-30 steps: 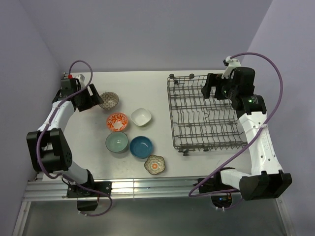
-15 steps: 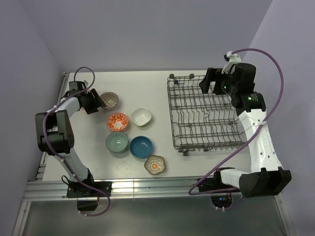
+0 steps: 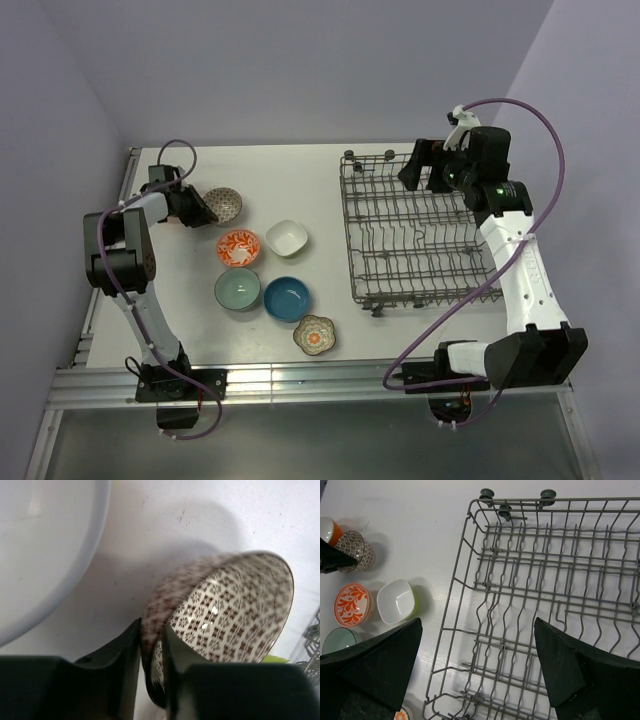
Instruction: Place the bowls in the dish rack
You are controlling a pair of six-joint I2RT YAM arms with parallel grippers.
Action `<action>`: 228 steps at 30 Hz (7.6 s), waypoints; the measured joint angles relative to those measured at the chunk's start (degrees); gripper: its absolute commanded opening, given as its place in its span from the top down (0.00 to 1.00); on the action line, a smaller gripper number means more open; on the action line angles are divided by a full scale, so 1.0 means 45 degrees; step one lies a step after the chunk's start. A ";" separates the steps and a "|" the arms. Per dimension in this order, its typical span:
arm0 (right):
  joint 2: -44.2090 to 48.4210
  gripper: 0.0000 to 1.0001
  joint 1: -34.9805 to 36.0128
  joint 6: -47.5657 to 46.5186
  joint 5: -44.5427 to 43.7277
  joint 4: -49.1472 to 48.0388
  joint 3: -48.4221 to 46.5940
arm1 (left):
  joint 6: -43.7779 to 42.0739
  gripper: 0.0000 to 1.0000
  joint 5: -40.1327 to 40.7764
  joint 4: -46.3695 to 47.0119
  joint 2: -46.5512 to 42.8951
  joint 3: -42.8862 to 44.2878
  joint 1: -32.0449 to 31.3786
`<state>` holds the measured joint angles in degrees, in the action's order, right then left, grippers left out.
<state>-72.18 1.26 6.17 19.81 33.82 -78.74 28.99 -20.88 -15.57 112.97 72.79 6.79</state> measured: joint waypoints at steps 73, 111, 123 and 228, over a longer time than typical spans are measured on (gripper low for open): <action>-0.2429 0.11 0.4415 0.7145 0.3381 -0.4935 -0.1161 | 1.1574 1.00 -0.6343 1.4270 -0.1593 -0.0471 -0.6149; -0.2608 1.00 0.2822 0.7907 0.4367 -0.4949 -0.0899 | 1.0608 0.48 -0.6139 1.2463 -0.1593 -0.0432 -0.6397; -0.2676 1.00 0.0894 0.6008 0.3220 -0.3021 -0.1098 | 0.9403 0.34 -0.6533 1.0545 -0.1593 0.0204 -0.6013; -1.3129 0.00 0.0034 -0.5911 -1.0443 -0.1433 -0.6567 | 0.3147 0.00 -0.6407 0.2871 -0.4794 0.0107 -0.0287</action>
<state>-131.26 1.41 -20.43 -27.18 27.38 -108.29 43.16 -49.71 -2.66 91.39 73.28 5.50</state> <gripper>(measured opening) 0.997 0.994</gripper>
